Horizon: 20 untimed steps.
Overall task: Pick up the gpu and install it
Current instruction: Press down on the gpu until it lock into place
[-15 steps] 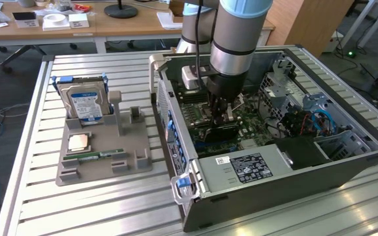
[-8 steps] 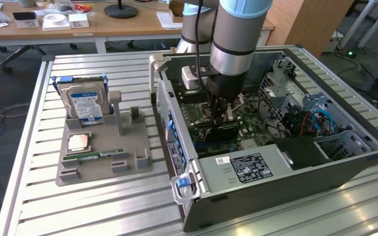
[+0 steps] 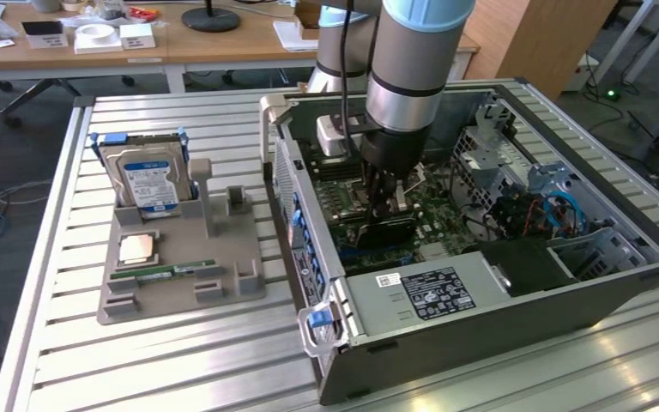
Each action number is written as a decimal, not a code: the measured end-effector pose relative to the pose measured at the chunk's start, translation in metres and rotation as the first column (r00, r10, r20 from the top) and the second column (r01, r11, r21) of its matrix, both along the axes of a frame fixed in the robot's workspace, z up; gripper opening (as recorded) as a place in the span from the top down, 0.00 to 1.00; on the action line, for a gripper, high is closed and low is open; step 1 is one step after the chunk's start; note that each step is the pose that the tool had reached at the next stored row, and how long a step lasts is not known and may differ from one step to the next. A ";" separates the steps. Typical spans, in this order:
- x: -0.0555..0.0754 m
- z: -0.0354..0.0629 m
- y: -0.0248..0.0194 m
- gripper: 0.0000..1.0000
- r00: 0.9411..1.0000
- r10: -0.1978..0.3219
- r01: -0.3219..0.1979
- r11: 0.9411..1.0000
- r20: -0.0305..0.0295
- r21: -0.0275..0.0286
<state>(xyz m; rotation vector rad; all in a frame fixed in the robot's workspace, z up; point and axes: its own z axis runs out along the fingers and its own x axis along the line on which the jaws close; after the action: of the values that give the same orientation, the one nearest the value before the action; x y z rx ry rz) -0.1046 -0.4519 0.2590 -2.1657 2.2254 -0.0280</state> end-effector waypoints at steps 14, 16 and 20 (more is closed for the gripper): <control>0.000 0.0037 0.0003 0.89 1.000 0.000 0.000 1.000 0.002 0.002; 0.000 0.0087 0.0001 0.89 1.000 0.000 0.000 1.000 0.000 0.000; 0.002 0.0156 0.0000 0.89 1.000 0.000 0.000 1.000 0.000 0.000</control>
<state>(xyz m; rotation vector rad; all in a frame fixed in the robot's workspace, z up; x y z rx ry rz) -0.1025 -0.4519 0.2746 -2.1657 2.2259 -0.0280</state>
